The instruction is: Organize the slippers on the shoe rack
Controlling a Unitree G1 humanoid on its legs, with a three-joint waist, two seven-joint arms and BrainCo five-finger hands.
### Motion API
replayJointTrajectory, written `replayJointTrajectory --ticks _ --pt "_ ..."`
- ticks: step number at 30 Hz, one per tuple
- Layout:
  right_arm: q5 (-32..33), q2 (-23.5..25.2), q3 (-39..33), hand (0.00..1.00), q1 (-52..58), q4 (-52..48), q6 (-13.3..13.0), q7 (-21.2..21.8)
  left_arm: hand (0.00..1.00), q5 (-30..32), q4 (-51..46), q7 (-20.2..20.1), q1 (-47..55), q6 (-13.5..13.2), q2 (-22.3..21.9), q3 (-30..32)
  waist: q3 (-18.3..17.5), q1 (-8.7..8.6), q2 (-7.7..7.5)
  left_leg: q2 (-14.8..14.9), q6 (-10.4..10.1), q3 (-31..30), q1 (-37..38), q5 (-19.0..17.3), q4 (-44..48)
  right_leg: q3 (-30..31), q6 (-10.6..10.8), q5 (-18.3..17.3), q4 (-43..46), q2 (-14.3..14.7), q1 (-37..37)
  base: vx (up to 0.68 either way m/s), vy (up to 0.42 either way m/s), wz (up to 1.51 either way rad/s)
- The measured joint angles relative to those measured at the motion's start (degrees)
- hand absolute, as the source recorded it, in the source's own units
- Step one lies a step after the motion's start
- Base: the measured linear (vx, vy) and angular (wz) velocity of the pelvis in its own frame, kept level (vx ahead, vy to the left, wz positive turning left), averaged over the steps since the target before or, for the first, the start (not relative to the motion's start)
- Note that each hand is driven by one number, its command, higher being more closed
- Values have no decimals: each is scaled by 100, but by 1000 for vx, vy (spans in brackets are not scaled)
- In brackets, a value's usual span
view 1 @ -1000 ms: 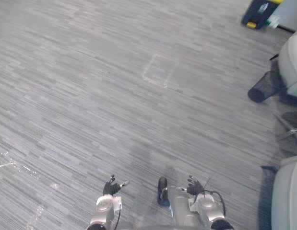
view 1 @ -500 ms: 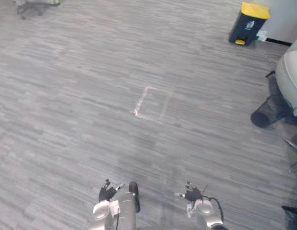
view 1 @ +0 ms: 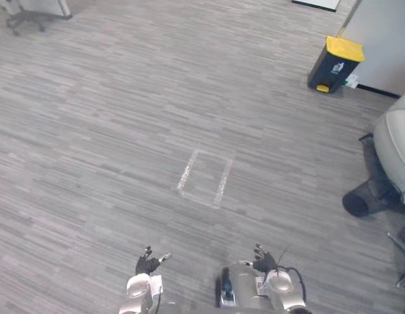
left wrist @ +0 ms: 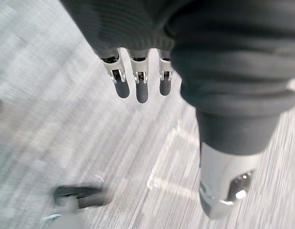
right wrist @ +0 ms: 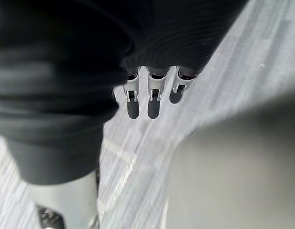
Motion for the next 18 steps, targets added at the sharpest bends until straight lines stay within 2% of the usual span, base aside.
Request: replayJointTrajectory --ticks 1,2,3,5,6,7,8,9,10,11,12,13,14,15,16,17,18 --pt "-1 22 -30 0 -1 0 -3 1 0 44 52 -5 19 -5 -69 11 -96 10 176 155 -7 -16 -135 5 363 -65 -71 -285 216 103 -52 354 -155 -10" --pt "-1 25 -72 0 -2 -17 -3 1 0 69 61 -7 56 -4 -132 33 -111 0 291 279 -62 -68 -277 34 777 -139 -123 -411 274 191 12 588 -236 -1" --pt "-13 25 -139 0 10 -102 22 6 0 98 55 -12 37 -6 -217 143 -80 -14 382 453 -365 -249 -671 237 1852 -219 -199 -643 273 303 237 571 -212 8" --pt "-8 -8 -138 0 133 -233 106 -7 0 101 -72 -24 115 1 -355 332 -34 12 514 778 -782 -607 -1466 1086 4035 -238 -390 -894 11 589 927 593 -187 4" --pt "-3 3 -114 0 168 -236 121 -20 0 102 -208 -46 198 -2 -396 403 -25 50 532 938 -810 -561 -1851 1008 5022 -203 -531 -1045 -150 737 1301 525 -114 -23" --pt "8 42 -47 0 195 -235 132 -31 0 103 -322 -78 258 0 -380 404 7 87 476 1036 -781 -411 -2160 845 5663 -125 -602 -1149 -309 825 1672 527 -70 -37" --pt "10 86 -4 0 221 -234 139 -33 0 97 -406 -106 328 6 -361 403 7 167 419 1058 -732 -272 -2401 704 5887 -11 -619 -1221 -457 856 1954 615 -53 -47" --pt "14 155 -9 0 280 -215 144 -36 0 100 -538 -126 380 -4 -331 401 -35 214 333 1044 -620 -52 -2754 522 5824 146 -617 -1278 -660 856 2251 611 -11 -61" --pt "17 177 -26 0 271 -128 151 -36 0 99 -568 -126 360 -10 -328 409 -61 280 292 1022 -471 151 -3013 292 5499 309 -569 -1248 -790 830 2492 518 14 -73" --pt "24 192 -30 0 252 -95 170 -34 0 98 -569 -127 336 -6 -328 408 -61 340 288 944 -419 199 -3208 141 5035 450 -556 -1246 -922 806 2681 439 43 -83" --pt "38 211 -41 0 212 -86 173 -35 0 100 -571 -130 311 -14 -324 407 -48 370 268 784 -410 162 -3368 36 4418 630 -539 -1252 -1045 730 2836 524 154 -92" --pt "38 229 -58 0 149 20 167 -41 0 100 -574 -137 284 -16 -296 400 -12 381 207 437 -445 -28 -3478 61 3251 831 -415 -1324 -1111 526 2991 500 188 -96" --pt "38 227 -102 0 106 88 171 -40 0 101 -569 -138 268 -14 -288 389 -4 377 194 198 -475 -310 -3561 218 2398 963 -296 -1402 -1123 383 3070 505 228 -100" --pt "37 189 -159 0 128 108 168 -43 0 99 -545 -138 249 -13 -304 355 -15 380 243 66 -515 -616 -3571 580 1572 1108 -184 -1477 -1157 331 3145 519 280 -111" --pt "12 83 -156 0 217 140 174 -46 0 98 -496 -133 278 -16 -325 285 -73 433 365 66 -550 -759 -3593 1416 1415 1289 -15 -1621 -1209 330 3250 652 340 -100" --pt "-9 154 -147 0 145 207 162 -41 0 98 -369 -128 180 -12 -176 218 -128 376 214 -113 -333 -592 -3585 1132 1678 1402 94 -1733 -1098 53 3331 634 330 -68" --pt "-12 168 -163 0 170 247 165 -41 0 98 -285 -129 115 -11 -115 152 -130 343 165 -165 -273 -547 -3579 1033 1751 1428 96 -1734 -911 1 3262 416 217 -27"
